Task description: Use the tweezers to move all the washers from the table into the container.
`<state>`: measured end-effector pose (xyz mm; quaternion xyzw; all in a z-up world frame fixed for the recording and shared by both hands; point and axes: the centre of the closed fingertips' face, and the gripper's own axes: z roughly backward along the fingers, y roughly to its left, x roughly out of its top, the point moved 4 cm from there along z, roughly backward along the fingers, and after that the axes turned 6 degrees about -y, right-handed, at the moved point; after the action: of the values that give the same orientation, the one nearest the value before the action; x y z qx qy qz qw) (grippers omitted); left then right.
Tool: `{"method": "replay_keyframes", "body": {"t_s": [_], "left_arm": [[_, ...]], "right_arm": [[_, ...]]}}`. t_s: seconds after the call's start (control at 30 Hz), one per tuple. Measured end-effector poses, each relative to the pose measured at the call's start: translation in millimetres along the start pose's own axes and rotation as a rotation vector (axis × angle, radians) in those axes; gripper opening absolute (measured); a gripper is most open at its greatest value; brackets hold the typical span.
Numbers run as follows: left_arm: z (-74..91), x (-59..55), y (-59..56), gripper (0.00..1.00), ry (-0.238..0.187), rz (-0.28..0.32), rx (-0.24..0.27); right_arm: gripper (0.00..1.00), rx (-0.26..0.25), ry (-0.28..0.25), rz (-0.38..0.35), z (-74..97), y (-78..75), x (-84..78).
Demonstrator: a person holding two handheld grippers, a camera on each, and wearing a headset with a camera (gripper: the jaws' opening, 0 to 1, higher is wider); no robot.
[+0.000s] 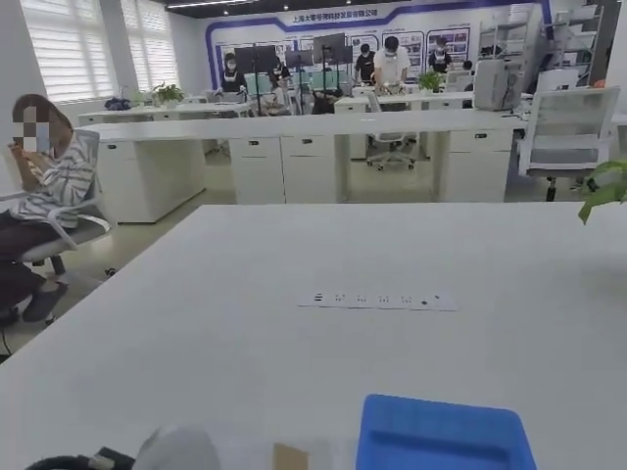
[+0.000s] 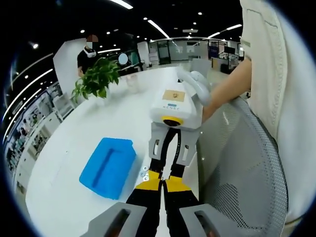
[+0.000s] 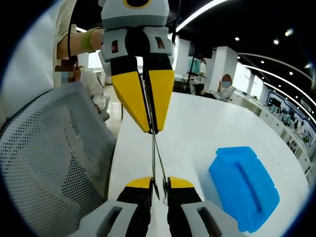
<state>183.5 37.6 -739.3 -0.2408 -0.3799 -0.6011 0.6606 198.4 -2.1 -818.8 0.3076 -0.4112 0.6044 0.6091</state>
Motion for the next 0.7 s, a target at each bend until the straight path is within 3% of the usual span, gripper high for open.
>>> {"method": "replay_keyframes", "body": {"t_s": [0.3, 0.4, 0.43, 0.7], "left_arm": [[-11.0, -0.2, 8.6, 0.00, 0.045, -0.034, -0.039], [-13.2, -1.9, 9.8, 0.00, 0.059, -0.007, -0.068], [-14.1, 0.1, 10.5, 0.00, 0.045, -0.006, -0.072], [-16.6, 1.4, 18.5, 0.00, 0.050, 0.008, -0.105]], "right_arm": [[0.07, -0.017, 0.019, -0.018, -0.5, -6.4, -8.5], [0.08, 0.000, 0.016, -0.065, -3.2, -4.8, -11.4], [0.09, 0.002, 0.016, -0.067, -3.5, -4.9, -11.7], [0.09, -0.011, 0.026, -0.057, -2.5, -6.2, -12.5]]}}
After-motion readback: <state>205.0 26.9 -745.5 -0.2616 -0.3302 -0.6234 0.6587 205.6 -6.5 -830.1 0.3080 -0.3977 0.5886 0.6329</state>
